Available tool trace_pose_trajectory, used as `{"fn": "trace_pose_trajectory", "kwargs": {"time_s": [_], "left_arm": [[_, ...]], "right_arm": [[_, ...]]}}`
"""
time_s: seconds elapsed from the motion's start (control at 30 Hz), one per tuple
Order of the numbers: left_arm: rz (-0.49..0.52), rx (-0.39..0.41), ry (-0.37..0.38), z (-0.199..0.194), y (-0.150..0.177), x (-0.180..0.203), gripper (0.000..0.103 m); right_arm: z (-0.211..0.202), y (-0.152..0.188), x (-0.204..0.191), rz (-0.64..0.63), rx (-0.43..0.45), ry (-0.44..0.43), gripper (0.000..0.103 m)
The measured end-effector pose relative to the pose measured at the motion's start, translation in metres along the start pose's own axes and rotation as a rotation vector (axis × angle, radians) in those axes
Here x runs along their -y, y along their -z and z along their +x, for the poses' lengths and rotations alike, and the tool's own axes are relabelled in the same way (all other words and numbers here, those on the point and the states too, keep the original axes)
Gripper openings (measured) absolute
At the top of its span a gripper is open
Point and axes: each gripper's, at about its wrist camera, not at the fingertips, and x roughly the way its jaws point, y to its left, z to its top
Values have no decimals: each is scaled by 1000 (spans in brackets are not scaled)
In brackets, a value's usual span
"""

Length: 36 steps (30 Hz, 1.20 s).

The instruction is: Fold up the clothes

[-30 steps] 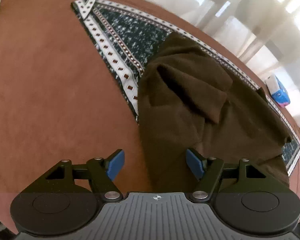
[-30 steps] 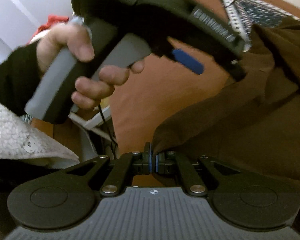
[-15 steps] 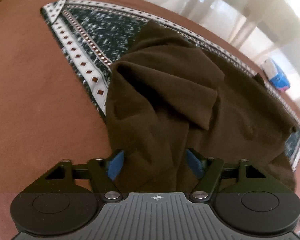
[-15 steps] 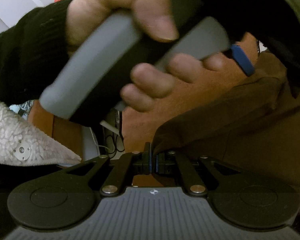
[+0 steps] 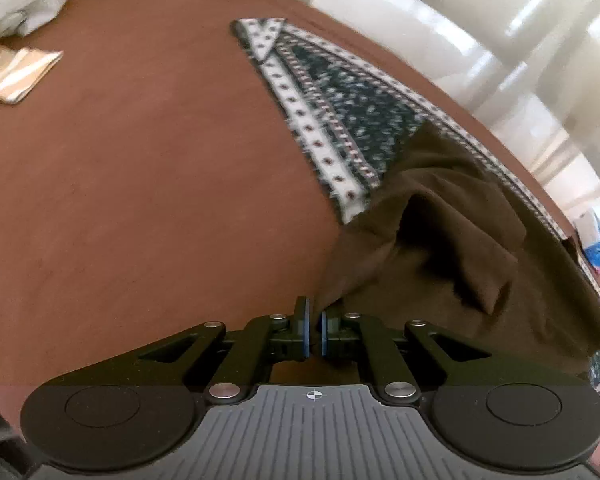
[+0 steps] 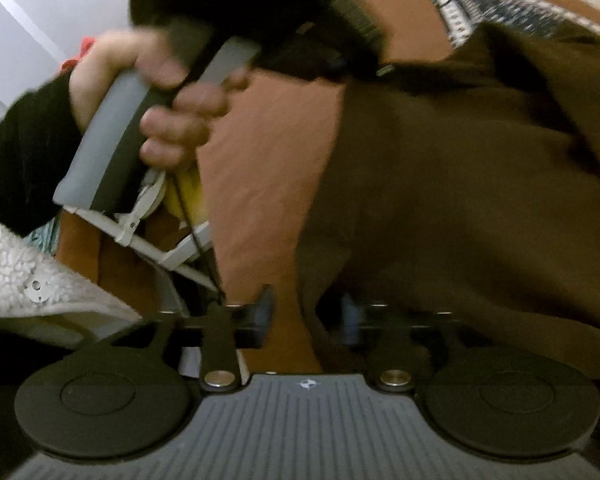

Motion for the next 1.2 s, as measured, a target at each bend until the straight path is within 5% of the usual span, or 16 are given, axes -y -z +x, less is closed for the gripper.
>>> {"fn": "trace_pose_trajectory", "kwargs": {"time_s": [0.2, 0.4, 0.53, 0.7, 0.73, 0.77, 0.8, 0.83, 1.0, 1.2], "left_arm": [[-26, -12, -29, 4, 15, -16, 0], [-37, -27, -29, 9, 22, -21, 0], [-8, -31, -34, 11, 23, -19, 0], [13, -36, -31, 10, 22, -19, 0], [20, -37, -32, 10, 22, -19, 0], [27, -38, -32, 10, 22, -18, 0], [33, -38, -31, 10, 22, -18, 0], [36, -39, -30, 9, 21, -18, 0], [37, -31, -4, 7, 21, -20, 0], [14, -28, 32, 7, 23, -27, 0]], "right_arm": [[-53, 23, 41, 13, 50, 105, 57], [-75, 1, 86, 131, 212, 276, 60], [-49, -11, 112, 193, 268, 390, 61], [-8, -17, 124, 196, 234, 390, 60], [-4, -18, 124, 194, 225, 384, 59], [-3, -19, 125, 196, 211, 375, 45], [-1, -20, 126, 197, 198, 365, 30], [-1, -21, 126, 199, 189, 361, 3], [-21, -39, 113, 173, 206, 356, 2], [-45, -119, 83, 12, 289, 361, 2]]}}
